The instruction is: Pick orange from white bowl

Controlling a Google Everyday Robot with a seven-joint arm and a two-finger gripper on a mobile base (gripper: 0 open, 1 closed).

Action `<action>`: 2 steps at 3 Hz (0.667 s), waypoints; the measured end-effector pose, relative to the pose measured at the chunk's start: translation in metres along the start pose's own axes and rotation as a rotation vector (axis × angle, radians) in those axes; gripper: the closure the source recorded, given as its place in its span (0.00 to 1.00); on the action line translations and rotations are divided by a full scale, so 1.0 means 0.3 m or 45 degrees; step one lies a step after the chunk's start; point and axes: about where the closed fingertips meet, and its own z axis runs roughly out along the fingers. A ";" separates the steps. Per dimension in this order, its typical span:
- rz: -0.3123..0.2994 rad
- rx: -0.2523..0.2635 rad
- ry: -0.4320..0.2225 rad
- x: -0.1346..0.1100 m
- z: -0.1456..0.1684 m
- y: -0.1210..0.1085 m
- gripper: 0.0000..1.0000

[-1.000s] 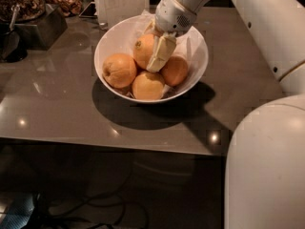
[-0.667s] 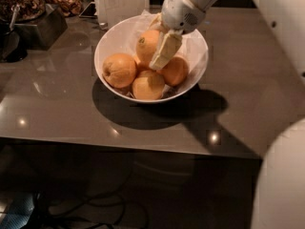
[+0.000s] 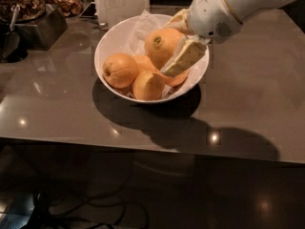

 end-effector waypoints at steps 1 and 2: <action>0.023 0.057 -0.036 0.001 -0.040 0.056 1.00; 0.016 0.106 -0.026 -0.020 -0.079 0.100 1.00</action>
Offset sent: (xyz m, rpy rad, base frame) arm -0.0523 -0.0225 0.0225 0.0385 -0.0891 -0.0951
